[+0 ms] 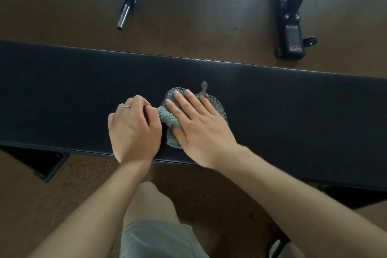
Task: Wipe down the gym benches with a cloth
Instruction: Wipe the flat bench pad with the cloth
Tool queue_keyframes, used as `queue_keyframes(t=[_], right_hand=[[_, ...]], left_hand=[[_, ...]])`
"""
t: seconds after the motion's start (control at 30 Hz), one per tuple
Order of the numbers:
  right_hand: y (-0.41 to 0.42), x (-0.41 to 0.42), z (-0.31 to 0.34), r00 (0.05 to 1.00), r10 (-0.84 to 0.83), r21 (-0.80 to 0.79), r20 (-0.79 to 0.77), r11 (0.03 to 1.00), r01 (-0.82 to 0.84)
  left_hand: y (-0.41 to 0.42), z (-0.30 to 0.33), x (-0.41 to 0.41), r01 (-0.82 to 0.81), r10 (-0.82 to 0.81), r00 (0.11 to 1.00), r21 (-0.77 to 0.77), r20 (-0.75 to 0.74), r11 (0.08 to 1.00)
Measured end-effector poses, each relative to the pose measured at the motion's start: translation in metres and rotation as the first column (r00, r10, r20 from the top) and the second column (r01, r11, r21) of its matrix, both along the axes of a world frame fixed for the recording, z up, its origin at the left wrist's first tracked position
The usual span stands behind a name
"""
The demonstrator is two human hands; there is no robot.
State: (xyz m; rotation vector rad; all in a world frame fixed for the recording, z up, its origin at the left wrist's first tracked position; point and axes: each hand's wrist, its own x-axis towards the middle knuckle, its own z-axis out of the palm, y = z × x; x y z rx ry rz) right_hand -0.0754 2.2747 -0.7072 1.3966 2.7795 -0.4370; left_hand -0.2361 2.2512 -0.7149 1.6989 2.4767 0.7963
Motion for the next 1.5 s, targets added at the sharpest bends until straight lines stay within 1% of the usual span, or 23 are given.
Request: queue_keyframes(t=[0.07, 0.2, 0.3, 0.4, 0.47, 0.53, 0.6, 0.67, 0.73, 0.87, 0.93, 1.0, 1.07, 1.13, 1.23, 1.3, 1.4, 1.43, 1.5], right_hand=[[0.032, -0.006, 0.0, 1.0, 0.005, 0.016, 0.006, 1.0, -0.005], [0.101, -0.022, -0.003, 0.996, -0.092, 0.043, 0.019, 0.995, 0.091], [0.129, -0.018, -0.004, 0.991, -0.137, 0.054, -0.012, 0.989, 0.137], [0.137, 0.017, -0.002, 0.967, -0.255, 0.045, -0.019, 0.966, 0.255], [0.136, 0.055, -0.001, 0.935, -0.355, 0.062, 0.002, 0.933, 0.354], [0.131, 0.086, 0.003, 0.897, -0.443, 0.04, 0.015, 0.896, 0.442], [0.129, 0.096, 0.005, 0.872, -0.488, 0.023, 0.041, 0.873, 0.487], [0.13, 0.083, 0.006, 0.863, -0.499, 0.026, 0.075, 0.866, 0.499], [0.131, 0.052, 0.005, 0.874, -0.477, 0.035, 0.088, 0.879, 0.476], [0.129, -0.031, -0.001, 0.943, -0.33, 0.074, 0.044, 0.942, 0.326], [0.127, -0.059, -0.001, 0.964, -0.263, 0.076, 0.03, 0.963, 0.26], [0.128, -0.059, -0.002, 0.978, -0.205, 0.069, 0.024, 0.977, 0.203], [0.13, -0.036, 0.0, 0.988, -0.155, 0.067, 0.008, 0.986, 0.154], [0.132, 0.002, 0.0, 0.979, -0.202, 0.058, 0.001, 0.978, 0.202], [0.129, 0.064, -0.001, 0.935, -0.353, 0.064, 0.032, 0.934, 0.351], [0.122, 0.084, -0.001, 0.908, -0.415, 0.053, 0.06, 0.909, 0.412], [0.12, 0.054, -0.001, 0.876, -0.474, 0.04, 0.092, 0.881, 0.472], [0.119, 0.035, -0.002, 0.879, -0.467, 0.038, 0.095, 0.884, 0.465], [0.113, -0.006, -0.003, 0.916, -0.393, 0.032, 0.083, 0.92, 0.392]], left_hand=[[0.001, 0.0, -0.001, -0.001, 0.001, 1.0, -0.008, -0.004, 1.0], [0.003, 0.0, -0.002, -0.004, 0.004, 1.0, -0.01, 0.021, 1.0], [0.001, -0.001, -0.003, -0.018, 0.017, 0.998, 0.002, 0.054, 1.0], [0.001, -0.002, -0.003, -0.021, 0.021, 0.998, 0.005, 0.052, 1.0], [0.001, -0.002, -0.002, -0.022, 0.021, 0.999, 0.007, 0.05, 1.0], [0.001, -0.002, -0.001, -0.022, 0.022, 0.999, 0.015, 0.047, 1.0], [0.0, -0.002, -0.001, -0.02, 0.018, 0.999, 0.031, 0.049, 0.999], [0.0, -0.003, 0.0, -0.022, 0.02, 0.999, 0.037, 0.047, 0.999], [0.0, -0.002, 0.0, -0.019, 0.017, 0.999, 0.032, 0.044, 0.999], [0.0, -0.001, 0.0, -0.012, 0.011, 0.999, 0.022, 0.046, 1.0], [0.0, -0.001, -0.001, -0.015, 0.014, 0.999, 0.02, 0.043, 1.0], [-0.001, -0.002, -0.001, -0.018, 0.017, 0.999, 0.013, 0.037, 1.0], [-0.002, -0.002, -0.002, -0.012, 0.011, 0.999, 0.011, 0.04, 1.0], [-0.002, -0.001, -0.002, 0.004, -0.005, 0.999, 0.02, 0.046, 1.0], [-0.003, -0.001, -0.001, 0.009, -0.011, 0.999, 0.035, 0.046, 0.999], [-0.002, -0.001, 0.0, 0.008, -0.01, 0.999, 0.043, 0.046, 0.999], [-0.002, -0.001, 0.001, 0.008, -0.009, 0.999, 0.044, 0.041, 0.999], [-0.001, -0.001, 0.0, 0.01, -0.012, 0.999, 0.043, 0.039, 0.999], [-0.001, -0.001, 0.0, 0.012, -0.013, 0.999, 0.039, 0.038, 0.999]])
